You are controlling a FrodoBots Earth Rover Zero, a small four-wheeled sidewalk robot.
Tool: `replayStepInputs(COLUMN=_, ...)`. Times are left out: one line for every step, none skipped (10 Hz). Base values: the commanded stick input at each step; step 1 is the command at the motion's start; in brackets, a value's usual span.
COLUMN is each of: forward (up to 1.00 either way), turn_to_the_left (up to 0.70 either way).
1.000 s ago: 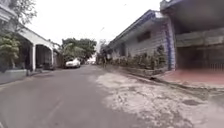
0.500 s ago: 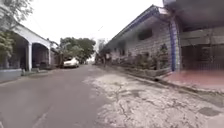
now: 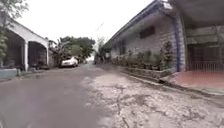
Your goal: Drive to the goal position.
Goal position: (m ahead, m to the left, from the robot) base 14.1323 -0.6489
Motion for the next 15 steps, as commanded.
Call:
replayStepInputs(forward=0.7, turn_to_the_left=0.0)
replayStepInputs(forward=0.7, turn_to_the_left=0.0)
replayStepInputs(forward=0.7, turn_to_the_left=0.0)
replayStepInputs(forward=0.7, turn_to_the_left=0.0)
replayStepInputs(forward=0.7, turn_to_the_left=0.0)
replayStepInputs(forward=0.7, turn_to_the_left=0.0)
replayStepInputs(forward=0.7, turn_to_the_left=0.0)
replayStepInputs(forward=0.7, turn_to_the_left=0.0)
replayStepInputs(forward=0.7, turn_to_the_left=0.0)
replayStepInputs(forward=0.7, turn_to_the_left=0.0)
replayStepInputs(forward=0.7, turn_to_the_left=0.0)
replayStepInputs(forward=0.7, turn_to_the_left=0.0)
replayStepInputs(forward=0.7, turn_to_the_left=0.0)
replayStepInputs(forward=0.7, turn_to_the_left=0.0)
replayStepInputs(forward=0.7, turn_to_the_left=0.0)
